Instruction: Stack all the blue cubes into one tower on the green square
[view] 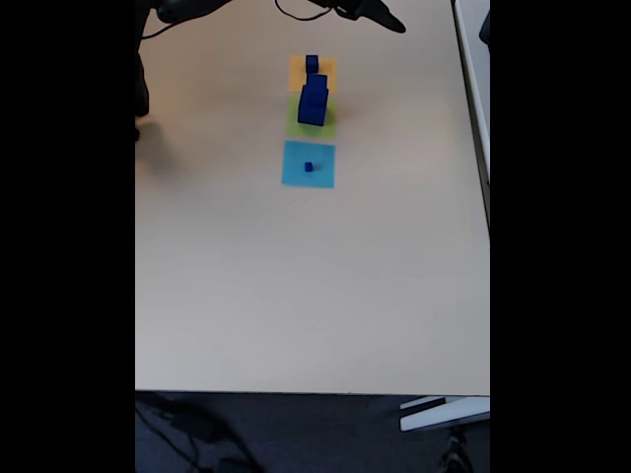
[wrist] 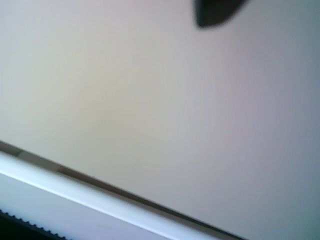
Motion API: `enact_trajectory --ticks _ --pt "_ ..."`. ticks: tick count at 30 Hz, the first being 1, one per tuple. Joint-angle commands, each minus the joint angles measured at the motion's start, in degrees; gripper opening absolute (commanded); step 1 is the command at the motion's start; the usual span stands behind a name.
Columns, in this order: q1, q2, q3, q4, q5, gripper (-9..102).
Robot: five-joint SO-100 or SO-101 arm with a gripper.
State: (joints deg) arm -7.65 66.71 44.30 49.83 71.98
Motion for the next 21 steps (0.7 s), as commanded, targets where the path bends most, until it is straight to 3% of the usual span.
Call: enact_trajectory --ticks 1,7,21 --pt "-2.90 0.00 -4.04 -1.85 1.67 35" --pt "-7.82 -2.55 -0.26 -1.67 7.91 45" --pt "-15.03 -4.75 9.76 0.88 20.92 46"
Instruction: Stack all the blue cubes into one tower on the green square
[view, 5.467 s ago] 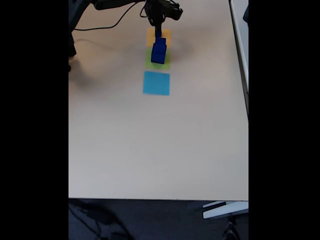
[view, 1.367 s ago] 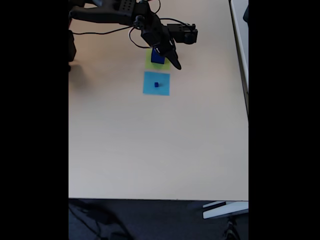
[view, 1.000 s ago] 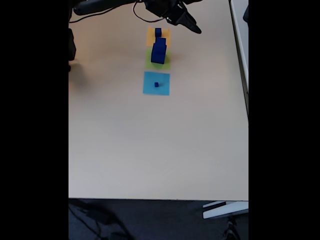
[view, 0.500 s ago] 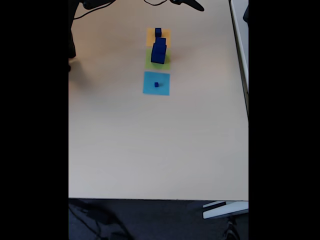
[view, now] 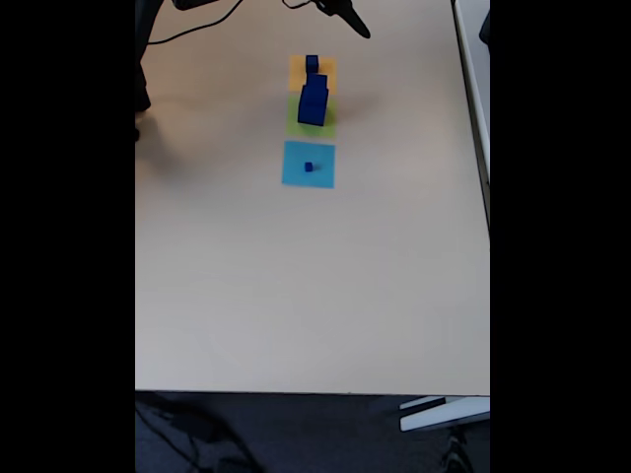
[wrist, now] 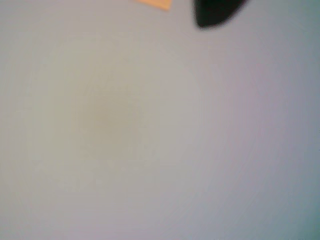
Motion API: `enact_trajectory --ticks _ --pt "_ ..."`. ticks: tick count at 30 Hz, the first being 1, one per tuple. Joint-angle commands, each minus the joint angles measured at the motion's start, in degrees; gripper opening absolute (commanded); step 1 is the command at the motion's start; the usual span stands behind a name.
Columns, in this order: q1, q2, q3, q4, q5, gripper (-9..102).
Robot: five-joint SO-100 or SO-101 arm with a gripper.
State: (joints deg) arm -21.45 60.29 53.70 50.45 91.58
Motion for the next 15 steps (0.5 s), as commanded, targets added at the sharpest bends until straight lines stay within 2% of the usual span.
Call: enact_trajectory --ticks 1,8,15 --pt "-1.58 1.67 1.14 0.26 1.85 46" --pt "-4.83 -0.18 5.10 -0.35 10.11 47" --pt "-4.48 -1.93 8.96 -0.88 12.83 47"
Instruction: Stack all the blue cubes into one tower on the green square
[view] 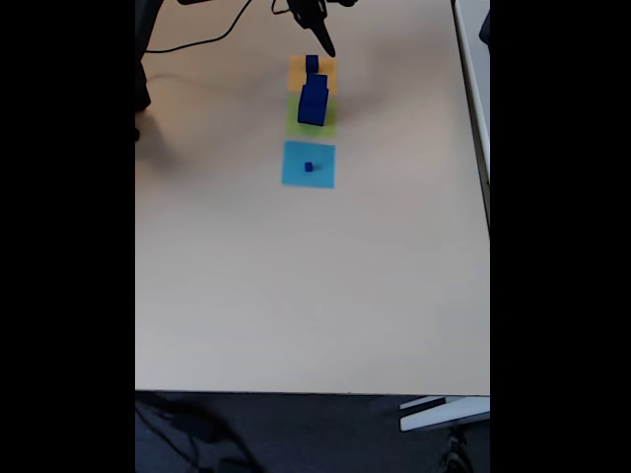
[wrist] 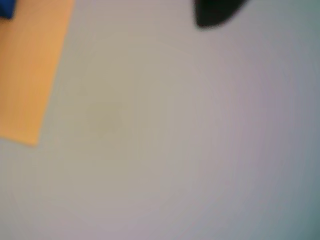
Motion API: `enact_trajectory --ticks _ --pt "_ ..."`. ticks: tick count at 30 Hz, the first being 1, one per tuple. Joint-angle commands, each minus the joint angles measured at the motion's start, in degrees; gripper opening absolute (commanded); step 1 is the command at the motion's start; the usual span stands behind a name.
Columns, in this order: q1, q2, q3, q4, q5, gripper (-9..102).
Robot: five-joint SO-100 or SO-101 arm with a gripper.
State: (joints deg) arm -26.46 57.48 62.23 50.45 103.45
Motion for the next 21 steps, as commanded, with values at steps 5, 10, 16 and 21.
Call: enact_trajectory --ticks 5,10,16,21 --pt "1.49 0.70 3.69 -0.70 1.23 47" --pt "2.29 0.97 5.62 -0.70 0.79 47" --pt "3.43 0.53 6.33 -0.70 -0.35 45" --pt "3.43 0.44 6.94 -0.70 -0.09 45"
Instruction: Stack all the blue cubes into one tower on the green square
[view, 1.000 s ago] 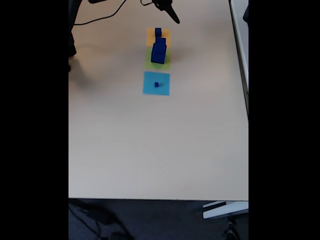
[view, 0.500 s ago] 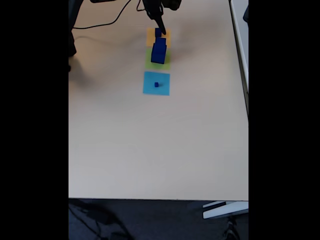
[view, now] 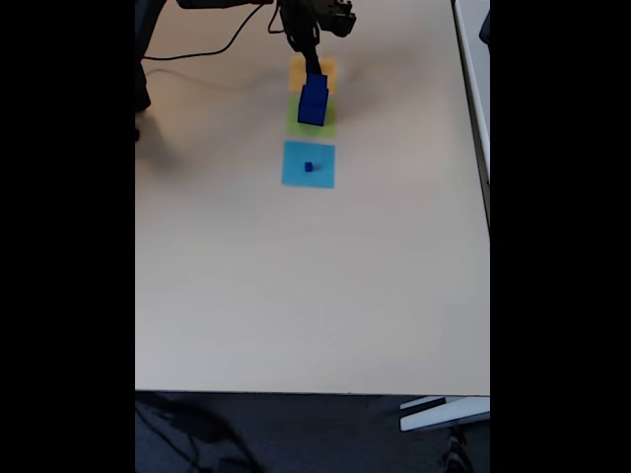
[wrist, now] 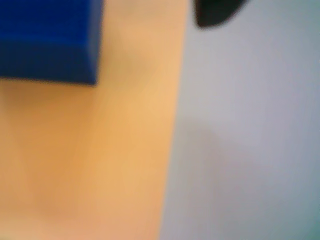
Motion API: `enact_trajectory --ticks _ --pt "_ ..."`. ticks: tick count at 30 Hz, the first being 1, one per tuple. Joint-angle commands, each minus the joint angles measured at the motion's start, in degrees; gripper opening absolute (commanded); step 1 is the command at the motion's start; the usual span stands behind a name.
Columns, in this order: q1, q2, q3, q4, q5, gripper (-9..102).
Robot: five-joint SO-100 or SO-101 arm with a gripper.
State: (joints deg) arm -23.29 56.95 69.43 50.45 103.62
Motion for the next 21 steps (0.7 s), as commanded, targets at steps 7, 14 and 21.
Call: enact_trajectory --ticks 7,14,21 --pt "0.53 0.44 0.79 -0.62 -0.44 40" --pt "1.05 1.58 2.99 -0.62 -0.44 26" --pt "1.23 1.85 3.16 -0.70 -0.18 11"
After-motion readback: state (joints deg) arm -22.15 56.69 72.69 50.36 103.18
